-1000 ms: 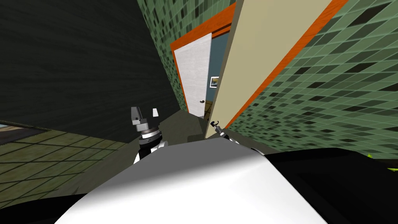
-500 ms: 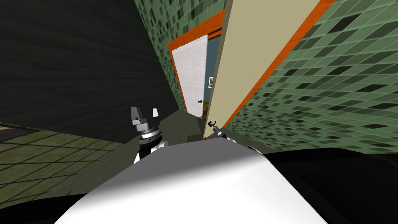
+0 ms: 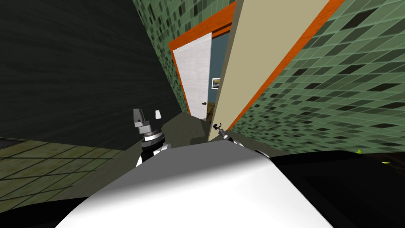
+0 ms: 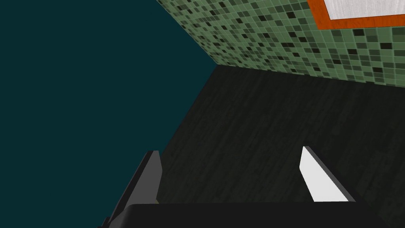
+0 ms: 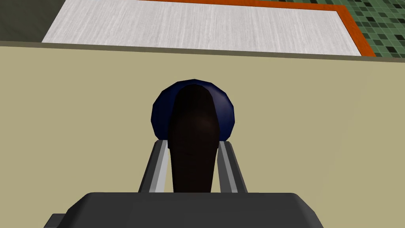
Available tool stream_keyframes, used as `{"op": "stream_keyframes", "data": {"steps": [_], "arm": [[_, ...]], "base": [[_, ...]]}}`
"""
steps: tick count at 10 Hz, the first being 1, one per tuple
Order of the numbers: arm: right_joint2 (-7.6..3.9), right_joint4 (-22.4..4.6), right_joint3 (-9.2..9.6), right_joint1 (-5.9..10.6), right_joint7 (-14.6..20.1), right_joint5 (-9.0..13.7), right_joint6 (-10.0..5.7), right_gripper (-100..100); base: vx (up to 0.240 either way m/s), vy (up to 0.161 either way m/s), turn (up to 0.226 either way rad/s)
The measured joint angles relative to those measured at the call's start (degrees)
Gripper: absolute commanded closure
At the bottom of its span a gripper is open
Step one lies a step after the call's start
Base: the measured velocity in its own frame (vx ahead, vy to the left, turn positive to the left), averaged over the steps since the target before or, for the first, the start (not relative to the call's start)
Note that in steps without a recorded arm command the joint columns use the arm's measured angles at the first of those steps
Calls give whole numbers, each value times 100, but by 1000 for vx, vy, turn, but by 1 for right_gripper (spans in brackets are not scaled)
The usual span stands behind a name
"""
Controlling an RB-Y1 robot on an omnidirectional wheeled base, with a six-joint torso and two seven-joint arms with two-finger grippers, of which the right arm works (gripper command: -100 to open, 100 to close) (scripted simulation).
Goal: Pull the door open
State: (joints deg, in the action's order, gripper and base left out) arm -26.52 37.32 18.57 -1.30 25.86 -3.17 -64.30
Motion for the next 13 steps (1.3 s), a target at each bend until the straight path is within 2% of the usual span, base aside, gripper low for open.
{"op": "stream_keyframes", "data": {"steps": [3, 4, 5, 7, 8, 10, 11, 12, 13], "arm": [[-65, -56, 16, -75, 20, -4, -197, 100], [-41, -243, 32, 15, 26, -13, -290, 100], [-30, -460, 51, 78, 26, -23, -456, 100], [-175, -176, 74, -182, 56, -26, -495, 100], [-152, -375, 81, -109, 49, -30, -626, 100], [-187, -494, 109, -136, 49, -40, -823, 100], [-232, -467, 121, -203, 54, -42, -895, 100], [-233, -618, 138, -177, 58, -49, -1031, 100], [-278, -648, 160, -216, 75, -56, -1127, 100]], "base": [[11, 37, 0], [11, 31, 12], [16, 46, 14], [10, 22, -7], [5, 5, 22], [-6, -12, 15], [-11, -18, 8], [-22, -33, 29], [-22, -53, 26]]}}
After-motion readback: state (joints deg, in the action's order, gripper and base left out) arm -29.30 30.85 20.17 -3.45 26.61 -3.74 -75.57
